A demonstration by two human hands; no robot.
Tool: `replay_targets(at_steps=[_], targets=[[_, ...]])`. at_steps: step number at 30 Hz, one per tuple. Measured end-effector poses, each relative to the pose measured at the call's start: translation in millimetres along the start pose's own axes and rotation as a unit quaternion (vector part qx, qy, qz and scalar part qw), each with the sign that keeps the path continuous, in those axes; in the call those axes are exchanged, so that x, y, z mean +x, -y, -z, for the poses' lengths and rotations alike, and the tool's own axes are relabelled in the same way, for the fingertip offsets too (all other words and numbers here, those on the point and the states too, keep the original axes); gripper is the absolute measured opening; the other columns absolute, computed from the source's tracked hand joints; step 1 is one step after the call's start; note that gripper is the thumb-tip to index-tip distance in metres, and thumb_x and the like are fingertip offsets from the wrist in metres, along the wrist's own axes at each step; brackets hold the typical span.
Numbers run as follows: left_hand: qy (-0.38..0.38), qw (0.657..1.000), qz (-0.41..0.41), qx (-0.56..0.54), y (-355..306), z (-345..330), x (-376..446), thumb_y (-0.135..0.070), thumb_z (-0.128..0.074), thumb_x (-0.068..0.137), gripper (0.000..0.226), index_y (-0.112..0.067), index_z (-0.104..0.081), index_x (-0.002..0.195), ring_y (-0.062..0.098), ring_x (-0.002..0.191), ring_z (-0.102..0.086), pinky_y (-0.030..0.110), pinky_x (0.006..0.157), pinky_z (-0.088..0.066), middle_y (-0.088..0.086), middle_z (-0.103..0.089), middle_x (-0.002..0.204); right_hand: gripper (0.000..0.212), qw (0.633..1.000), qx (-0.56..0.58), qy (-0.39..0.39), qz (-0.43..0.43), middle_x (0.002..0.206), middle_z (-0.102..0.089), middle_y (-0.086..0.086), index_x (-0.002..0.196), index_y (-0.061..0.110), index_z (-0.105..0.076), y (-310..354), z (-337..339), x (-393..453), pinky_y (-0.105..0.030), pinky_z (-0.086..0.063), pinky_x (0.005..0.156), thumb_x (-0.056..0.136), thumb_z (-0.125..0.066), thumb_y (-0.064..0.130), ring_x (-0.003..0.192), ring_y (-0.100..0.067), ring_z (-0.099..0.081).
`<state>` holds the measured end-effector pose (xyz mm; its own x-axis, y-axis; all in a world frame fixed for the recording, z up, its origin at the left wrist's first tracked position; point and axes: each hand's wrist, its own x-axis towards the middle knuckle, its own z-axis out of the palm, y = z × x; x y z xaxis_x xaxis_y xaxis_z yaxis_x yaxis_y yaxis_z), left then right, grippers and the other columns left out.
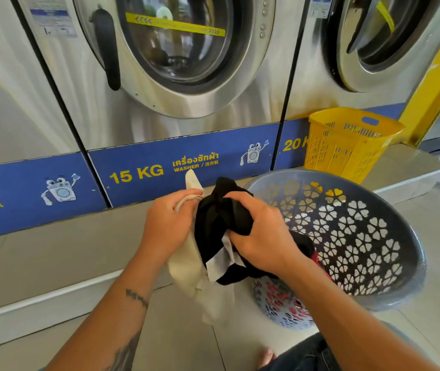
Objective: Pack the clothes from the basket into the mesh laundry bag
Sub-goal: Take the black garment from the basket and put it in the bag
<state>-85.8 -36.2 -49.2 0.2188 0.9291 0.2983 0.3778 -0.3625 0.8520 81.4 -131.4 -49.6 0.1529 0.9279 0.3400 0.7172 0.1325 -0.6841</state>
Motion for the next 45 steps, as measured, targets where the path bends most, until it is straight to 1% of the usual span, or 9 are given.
replay_targets(at_steps=[8, 14, 19, 22, 31, 36, 39, 42, 45], targets=[[0.029, 0.994, 0.064, -0.083, -0.9, -8.2, -5.2, -0.021, -0.059, 0.092, 0.022, -0.033, -0.077, 0.095, -0.016, 0.092, -0.061, 0.0, 0.07, -0.041, -0.026, -0.071, 0.097, 0.069, 0.952, -0.242, 0.169, 0.084, 0.128, -0.06, 0.006, 0.137, 0.04, -0.046, -24.0, -43.0, 9.8, -0.055, -0.02, 0.115, 0.072, -0.066, 0.039, 0.142, -0.027, -0.03], [0.023, 0.994, 0.055, -0.093, -1.5, -15.1, -7.8, -0.023, -0.058, 0.094, 0.023, -0.034, -0.076, 0.101, -0.015, 0.097, -0.06, 0.001, 0.072, -0.042, -0.028, -0.07, 0.101, 0.069, 0.888, -0.341, 0.293, 0.101, 0.133, -0.054, -0.003, 0.14, 0.025, -0.044, -19.9, -53.7, 7.2, -0.074, 0.005, 0.112, 0.076, -0.057, 0.047, 0.15, -0.035, -0.012], [0.001, 0.995, 0.046, -0.089, 0.6, -11.2, -7.2, -0.02, -0.058, 0.094, 0.023, -0.027, -0.076, 0.105, -0.01, 0.102, -0.06, -0.002, 0.076, -0.042, -0.018, -0.071, 0.108, 0.075, 0.93, -0.244, 0.269, 0.056, 0.122, -0.054, -0.003, 0.128, 0.017, -0.03, -13.0, -40.3, 9.8, -0.057, -0.02, 0.117, 0.068, -0.07, 0.037, 0.13, -0.028, -0.042], [0.003, 0.996, 0.044, -0.072, 3.3, -8.2, -6.5, -0.021, -0.057, 0.094, 0.024, -0.029, -0.075, 0.107, -0.013, 0.102, -0.058, -0.004, 0.076, -0.041, -0.019, -0.07, 0.108, 0.059, 0.946, -0.239, 0.204, 0.079, 0.12, -0.054, 0.0, 0.125, 0.021, -0.045, -19.6, -24.2, 13.6, -0.041, -0.045, 0.095, 0.075, -0.071, 0.04, 0.113, -0.025, -0.051], [0.012, 0.997, 0.019, -0.078, -19.2, -23.7, -26.3, -0.017, -0.054, 0.094, 0.027, -0.032, -0.075, 0.102, -0.013, 0.096, -0.06, 0.0, 0.073, -0.043, -0.025, -0.069, 0.1, 0.035, 0.886, -0.434, 0.139, 0.091, 0.123, -0.055, -0.006, 0.111, 0.022, -0.069, -28.1, -67.6, 24.6, -0.037, -0.032, 0.082, 0.093, -0.05, 0.044, 0.106, -0.027, -0.045], [-0.037, 0.996, 0.061, -0.061, -9.3, -12.0, -16.3, -0.021, -0.053, 0.094, 0.027, -0.032, -0.074, 0.105, -0.013, 0.098, -0.057, 0.007, 0.079, -0.044, -0.023, -0.068, 0.105, 0.046, 0.937, -0.267, 0.206, 0.089, 0.124, -0.058, -0.001, 0.127, 0.029, -0.063, -27.9, -28.6, 19.0, -0.039, -0.039, 0.095, 0.087, -0.056, 0.051, 0.116, -0.025, -0.049], [-0.025, 0.997, 0.049, -0.051, -10.5, -13.9, -14.9, -0.022, -0.053, 0.094, 0.027, -0.032, -0.074, 0.107, -0.009, 0.099, -0.059, 0.005, 0.077, -0.041, -0.021, -0.069, 0.107, 0.085, 0.967, -0.143, 0.207, -0.027, 0.145, -0.043, -0.001, 0.149, 0.039, -0.037, -40.3, 10.0, 17.0, -0.047, -0.034, 0.113, 0.074, -0.075, 0.047, 0.136, -0.025, -0.036], [-0.01, 1.0, 0.022, -0.014, -11.7, -17.7, -16.5, -0.022, -0.053, 0.095, 0.027, -0.029, -0.074, 0.11, -0.001, 0.098, -0.06, 0.0, 0.075, -0.04, -0.017, -0.07, 0.11, 0.127, 0.924, -0.054, 0.298, -0.232, 0.161, -0.021, 0.0, 0.152, 0.053, -0.005, -69.6, 34.8, 12.1, -0.055, -0.029, 0.117, 0.053, -0.085, 0.053, 0.147, -0.031, -0.024], [0.001, 1.0, -0.001, 0.024, -12.6, -18.8, -19.3, -0.02, -0.053, 0.096, 0.027, -0.026, -0.074, 0.112, -0.005, 0.092, -0.058, -0.008, 0.072, -0.035, -0.017, -0.069, 0.108, 0.116, 0.886, 0.08, 0.317, -0.33, 0.162, -0.027, 0.002, 0.154, 0.046, -0.02, -81.4, 35.6, 5.6, -0.049, -0.027, 0.12, 0.061, -0.087, 0.029, 0.147, -0.027, -0.029]])
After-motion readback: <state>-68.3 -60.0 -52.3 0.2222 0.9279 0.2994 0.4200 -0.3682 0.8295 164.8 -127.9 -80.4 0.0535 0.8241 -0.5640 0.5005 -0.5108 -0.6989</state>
